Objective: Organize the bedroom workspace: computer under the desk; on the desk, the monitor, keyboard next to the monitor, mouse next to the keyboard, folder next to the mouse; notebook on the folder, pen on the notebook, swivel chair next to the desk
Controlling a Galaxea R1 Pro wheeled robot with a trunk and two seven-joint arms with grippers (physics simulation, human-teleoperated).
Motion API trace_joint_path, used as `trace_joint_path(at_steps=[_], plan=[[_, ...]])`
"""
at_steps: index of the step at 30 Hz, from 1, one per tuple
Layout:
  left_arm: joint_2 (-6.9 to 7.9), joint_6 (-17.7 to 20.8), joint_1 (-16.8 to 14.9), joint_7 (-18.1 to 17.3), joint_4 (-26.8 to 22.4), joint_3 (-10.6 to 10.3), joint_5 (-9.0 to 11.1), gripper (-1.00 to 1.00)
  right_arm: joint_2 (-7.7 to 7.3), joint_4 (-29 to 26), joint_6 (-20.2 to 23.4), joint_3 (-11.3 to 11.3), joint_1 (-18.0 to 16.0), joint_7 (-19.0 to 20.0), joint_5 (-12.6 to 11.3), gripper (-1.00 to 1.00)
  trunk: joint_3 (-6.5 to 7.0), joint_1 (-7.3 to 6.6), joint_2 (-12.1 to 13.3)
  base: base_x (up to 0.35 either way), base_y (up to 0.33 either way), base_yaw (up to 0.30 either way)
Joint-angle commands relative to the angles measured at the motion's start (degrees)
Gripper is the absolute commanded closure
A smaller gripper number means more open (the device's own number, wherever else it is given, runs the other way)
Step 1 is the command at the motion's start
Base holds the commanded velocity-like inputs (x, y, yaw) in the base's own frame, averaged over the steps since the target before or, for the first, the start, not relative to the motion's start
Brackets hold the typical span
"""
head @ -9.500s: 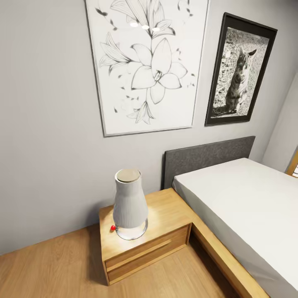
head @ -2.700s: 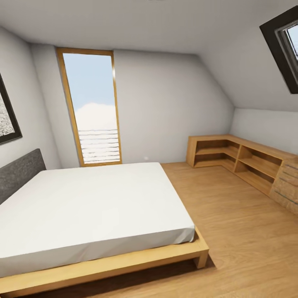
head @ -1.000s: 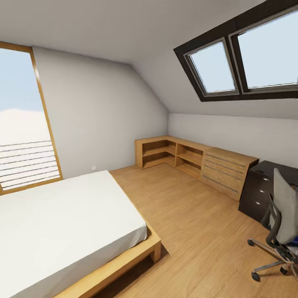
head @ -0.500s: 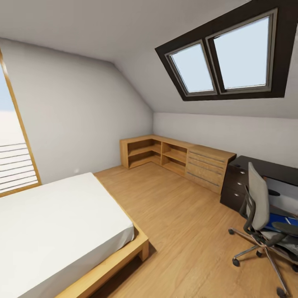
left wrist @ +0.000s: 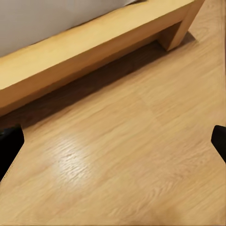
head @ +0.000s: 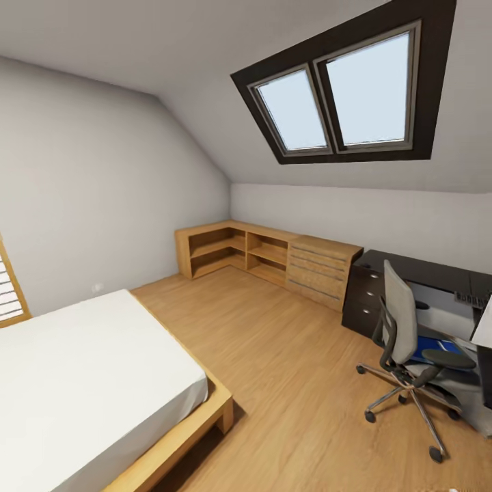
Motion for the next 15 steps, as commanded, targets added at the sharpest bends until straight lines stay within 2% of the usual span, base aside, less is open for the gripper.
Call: trace_joint_path(at_steps=[1,6,15], plan=[[0.02,-0.2,0.0,0.0,0.0,-0.2,0.3,-1.00,-0.01,0.1,-0.2,0.0,-0.1,0.2,0.0,-1.00,-0.09,0.03,-0.1,0.176,0.246,-0.286],[0.03,-0.1,0.0,0.0,0.0,-0.2,0.3,-1.00,-0.01,0.1,-0.2,-0.1,-0.1,0.2,0.0,-1.00,-0.10,0.03,-0.1,0.146,0.160,-0.293],[0.05,-0.1,0.0,0.0,0.0,-0.2,0.3,-1.00,-0.01,0.1,-0.3,-0.2,-0.1,0.1,-0.1,-1.00,0.14,0.03,-0.1,0.019,0.020,-0.296]])
